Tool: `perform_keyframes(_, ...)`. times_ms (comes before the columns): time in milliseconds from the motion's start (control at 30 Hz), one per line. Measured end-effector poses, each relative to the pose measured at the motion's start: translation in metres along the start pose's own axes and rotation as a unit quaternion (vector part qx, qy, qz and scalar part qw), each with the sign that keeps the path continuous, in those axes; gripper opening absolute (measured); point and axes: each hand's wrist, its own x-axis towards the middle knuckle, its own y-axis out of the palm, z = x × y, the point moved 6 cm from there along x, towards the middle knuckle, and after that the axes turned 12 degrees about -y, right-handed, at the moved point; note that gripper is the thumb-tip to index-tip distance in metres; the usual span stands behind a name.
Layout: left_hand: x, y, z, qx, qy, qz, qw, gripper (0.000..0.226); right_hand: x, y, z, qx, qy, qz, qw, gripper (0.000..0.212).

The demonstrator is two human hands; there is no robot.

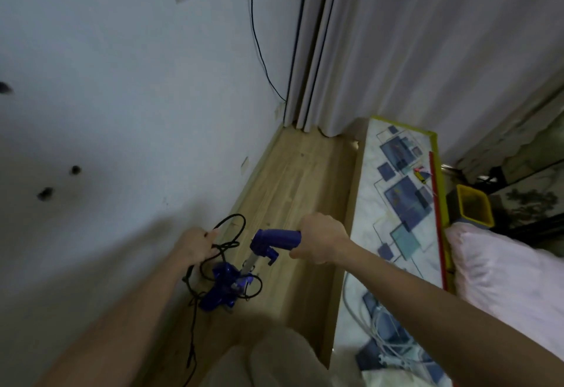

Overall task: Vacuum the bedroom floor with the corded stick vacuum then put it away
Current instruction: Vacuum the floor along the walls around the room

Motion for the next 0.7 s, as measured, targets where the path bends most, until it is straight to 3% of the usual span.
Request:
perform_keyframes(167,-0.011,0.003,0.011,-0.016,-0.009,-0.022,1.0,0.058,-0.009,0.022,0.019,-0.041,-0.021,-0.015,0.999,0.022)
perform_keyframes(367,-0.03,0.021,0.009,-0.024,-0.02,-0.024,0.999,0.055,-0.021,0.044,0.008,-0.02,-0.02,-0.034,0.999,0.029)
perform_keyframes(700,-0.059,0.047,0.016,-0.049,-0.032,-0.034,0.998,0.05,-0.011,0.026,-0.035,-0.066,-0.05,0.019,0.996,0.029)
